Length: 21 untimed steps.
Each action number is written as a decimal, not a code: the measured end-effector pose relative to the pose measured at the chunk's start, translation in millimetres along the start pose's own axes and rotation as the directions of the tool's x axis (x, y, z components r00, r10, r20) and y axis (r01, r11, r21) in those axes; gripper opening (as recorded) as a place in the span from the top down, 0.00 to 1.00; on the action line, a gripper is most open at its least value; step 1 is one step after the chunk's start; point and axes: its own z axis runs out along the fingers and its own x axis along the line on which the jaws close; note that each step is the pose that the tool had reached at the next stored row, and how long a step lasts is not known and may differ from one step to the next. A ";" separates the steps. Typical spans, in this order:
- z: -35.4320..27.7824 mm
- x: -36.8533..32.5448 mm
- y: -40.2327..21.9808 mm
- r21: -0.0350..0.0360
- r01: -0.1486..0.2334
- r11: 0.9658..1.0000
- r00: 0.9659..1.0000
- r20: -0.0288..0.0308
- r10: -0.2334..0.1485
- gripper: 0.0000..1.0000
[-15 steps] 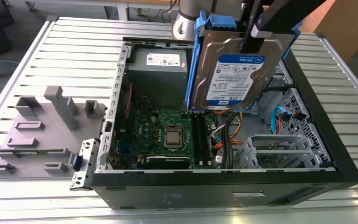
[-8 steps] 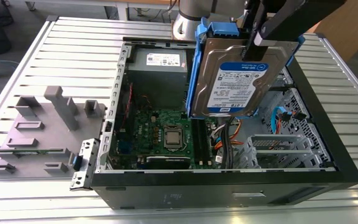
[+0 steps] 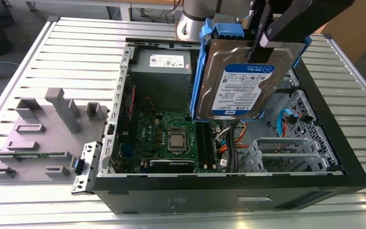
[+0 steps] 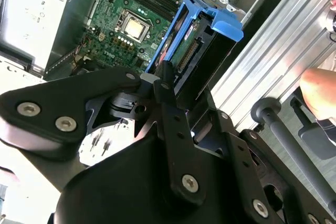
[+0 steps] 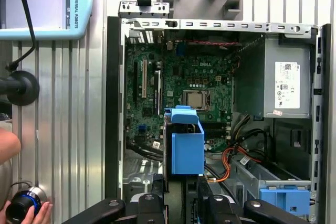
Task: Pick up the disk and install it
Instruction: 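Pick up the disk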
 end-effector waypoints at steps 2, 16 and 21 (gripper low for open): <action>2.0 0.2 0.0 0.000 0.000 1.000 1.000 0.000 0.000 0.65; 17.8 1.7 0.0 0.000 0.000 1.000 1.000 0.000 0.000 0.65; 18.7 7.4 -0.1 0.000 0.000 1.000 1.000 0.000 0.000 0.65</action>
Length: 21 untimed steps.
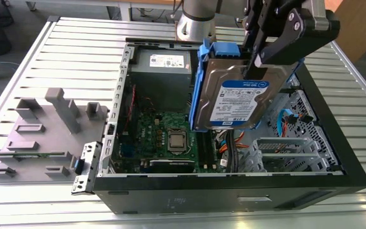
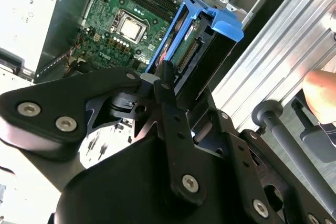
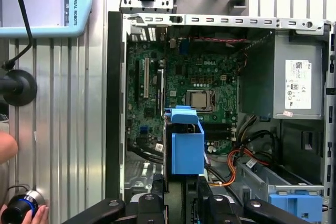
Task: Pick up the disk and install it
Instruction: 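Pick up the disk, then insert the disk into the insertion slot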
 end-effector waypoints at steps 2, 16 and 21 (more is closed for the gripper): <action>0.3 2.9 0.0 0.000 0.000 1.000 1.000 0.000 0.000 0.65; 4.3 14.5 -5.4 0.000 0.000 1.000 1.000 0.000 0.000 0.65; 5.4 14.4 -18.1 -0.002 0.000 1.000 1.000 0.000 0.000 0.65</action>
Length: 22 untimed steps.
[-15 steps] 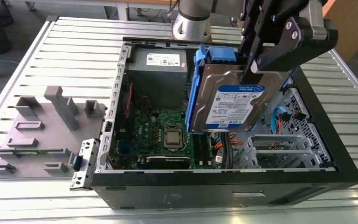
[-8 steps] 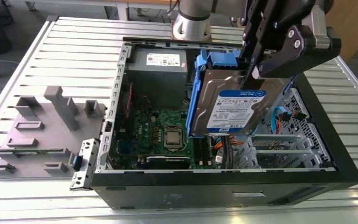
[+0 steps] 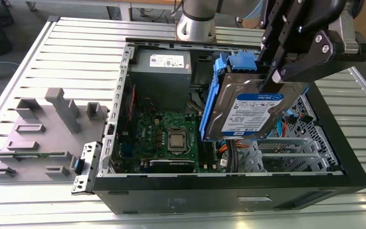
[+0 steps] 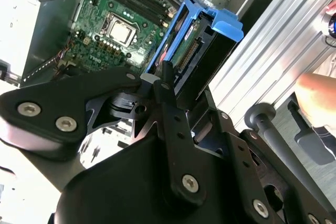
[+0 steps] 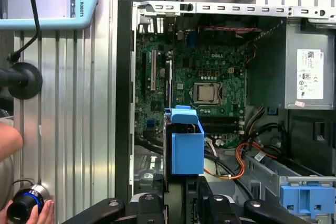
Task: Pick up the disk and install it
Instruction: 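Insert the disk into the insertion slot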
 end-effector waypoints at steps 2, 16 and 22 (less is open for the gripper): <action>0.3 -0.1 -6.2 -0.001 0.000 1.000 1.000 0.000 0.000 0.65; 4.0 -0.4 -53.3 -0.012 0.000 1.000 1.000 0.000 0.000 0.65; 5.1 -0.6 -73.0 -0.016 0.000 1.000 1.000 -0.001 0.000 0.65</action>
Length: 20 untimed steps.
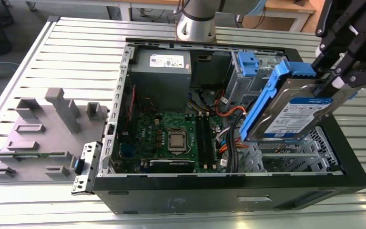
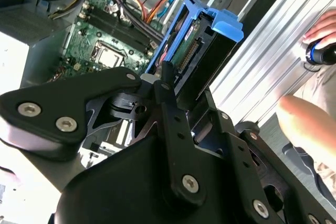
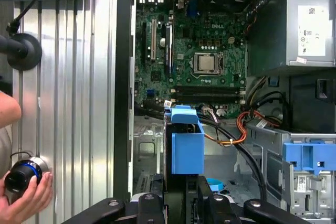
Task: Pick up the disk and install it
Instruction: 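Insert the disk into the insertion slot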
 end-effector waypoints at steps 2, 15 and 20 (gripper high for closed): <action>0.3 0.0 -6.3 -0.001 0.000 1.000 1.000 0.000 0.000 0.65; 4.9 -0.3 -37.8 -0.007 0.000 1.000 1.000 -0.001 0.000 0.65; 12.0 0.0 -40.7 -0.007 0.000 1.000 1.000 -0.001 0.000 0.65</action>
